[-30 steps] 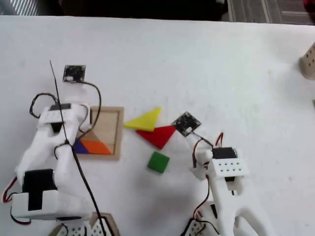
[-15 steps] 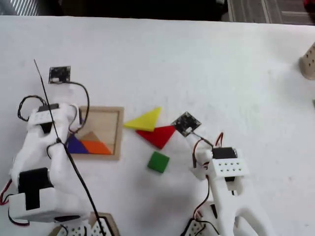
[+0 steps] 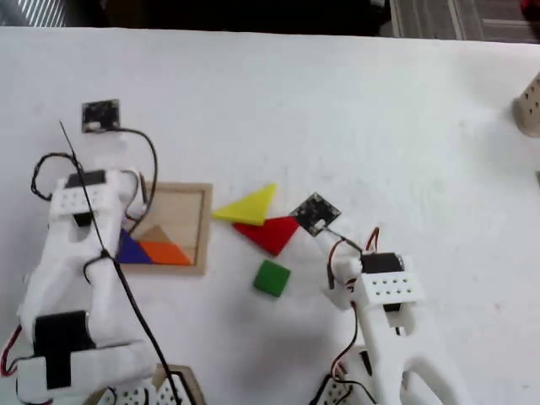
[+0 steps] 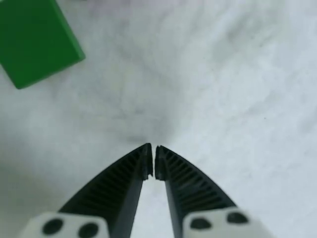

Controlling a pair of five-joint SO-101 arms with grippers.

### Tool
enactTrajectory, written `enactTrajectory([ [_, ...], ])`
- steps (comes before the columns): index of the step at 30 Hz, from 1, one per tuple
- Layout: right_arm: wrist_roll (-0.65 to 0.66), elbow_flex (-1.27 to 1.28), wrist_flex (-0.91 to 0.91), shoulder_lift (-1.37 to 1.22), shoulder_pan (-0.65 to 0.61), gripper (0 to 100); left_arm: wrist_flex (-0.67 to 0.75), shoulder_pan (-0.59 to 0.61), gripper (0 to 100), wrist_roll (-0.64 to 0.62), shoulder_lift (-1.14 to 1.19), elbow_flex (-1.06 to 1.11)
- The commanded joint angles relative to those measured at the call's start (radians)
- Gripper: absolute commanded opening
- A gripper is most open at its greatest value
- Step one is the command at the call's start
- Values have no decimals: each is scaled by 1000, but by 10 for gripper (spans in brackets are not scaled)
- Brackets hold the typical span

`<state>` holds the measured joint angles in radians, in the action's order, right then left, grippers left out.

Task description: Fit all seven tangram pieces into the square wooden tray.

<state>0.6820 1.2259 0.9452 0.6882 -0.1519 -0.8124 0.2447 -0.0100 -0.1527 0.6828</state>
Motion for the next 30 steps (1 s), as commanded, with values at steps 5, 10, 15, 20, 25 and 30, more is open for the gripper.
enactTrajectory([
  [5,14,-3,-2,24,-19,19,198,-7,26,31,-318,288],
  [10,11,-3,2,24,-19,99,255,51,28,54,-386,327],
  [15,51,-28,82,38,-94,152,262,61,116,54,-283,259],
  [20,46,-75,163,159,-266,159,255,93,146,54,-136,152],
  [25,41,-72,203,263,-452,273,253,93,146,54,-54,91],
  [30,-21,-58,127,263,-575,288,253,91,146,54,-51,87],
])
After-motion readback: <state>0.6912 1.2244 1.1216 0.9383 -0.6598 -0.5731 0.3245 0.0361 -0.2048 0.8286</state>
